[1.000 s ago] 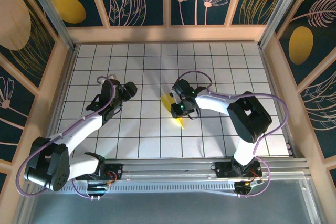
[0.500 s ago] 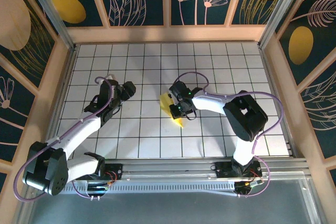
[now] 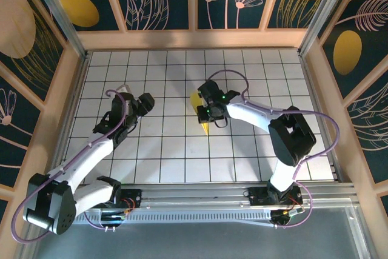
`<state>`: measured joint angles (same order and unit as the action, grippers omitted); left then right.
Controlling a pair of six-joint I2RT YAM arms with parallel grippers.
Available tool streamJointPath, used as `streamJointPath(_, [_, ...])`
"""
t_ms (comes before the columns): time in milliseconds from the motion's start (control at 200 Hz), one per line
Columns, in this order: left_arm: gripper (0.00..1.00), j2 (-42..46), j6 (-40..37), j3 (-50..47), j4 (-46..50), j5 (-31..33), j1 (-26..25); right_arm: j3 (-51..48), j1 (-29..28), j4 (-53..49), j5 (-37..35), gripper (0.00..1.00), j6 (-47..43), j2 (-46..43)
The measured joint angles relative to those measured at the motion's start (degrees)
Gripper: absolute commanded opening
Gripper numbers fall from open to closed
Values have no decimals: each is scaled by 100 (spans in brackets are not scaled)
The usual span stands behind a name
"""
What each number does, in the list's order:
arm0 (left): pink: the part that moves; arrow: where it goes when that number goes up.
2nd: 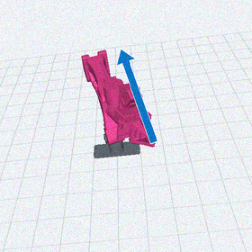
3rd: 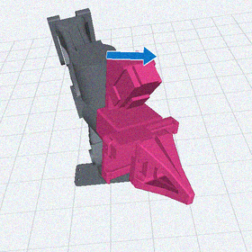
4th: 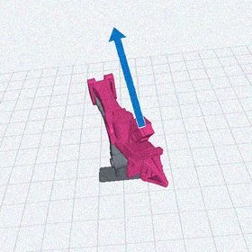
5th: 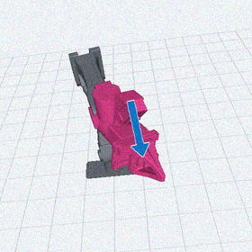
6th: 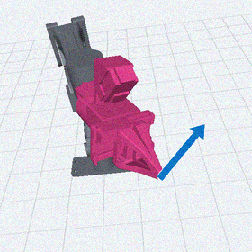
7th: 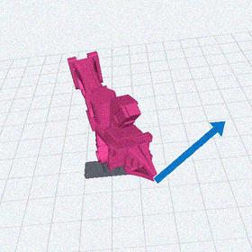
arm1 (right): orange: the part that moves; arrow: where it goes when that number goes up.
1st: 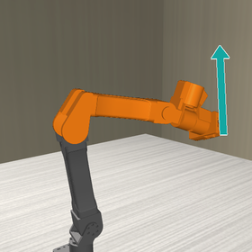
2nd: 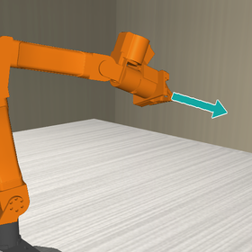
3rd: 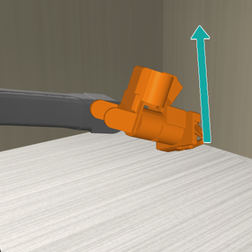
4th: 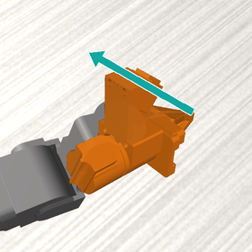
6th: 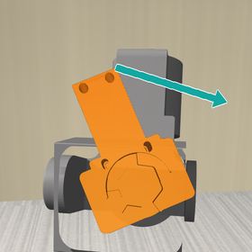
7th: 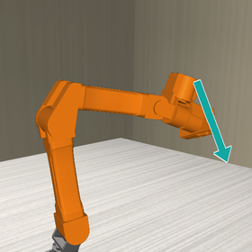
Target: Fold a paper plane with a square sheet of paper (fold left side to right side)
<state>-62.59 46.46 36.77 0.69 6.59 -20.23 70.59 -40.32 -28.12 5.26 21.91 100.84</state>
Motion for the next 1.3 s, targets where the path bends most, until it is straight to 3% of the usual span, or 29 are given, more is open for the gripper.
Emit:
streamJointPath(230, [80,323,-238,-2,15,164,0,1565,372,-293,-297,0,595,968])
streamJointPath(661, [81,448,-719,-4,260,247,0,4076,579,-1709,-861,0,632,3042])
streamJointPath(1066, [81,317,-837,-4,258,118,0,4269,584,-2103,-890,2,511,3390])
streamJointPath(1301, [81,317,-852,-4,260,118,0,4269,584,-2166,-951,18,413,3423])
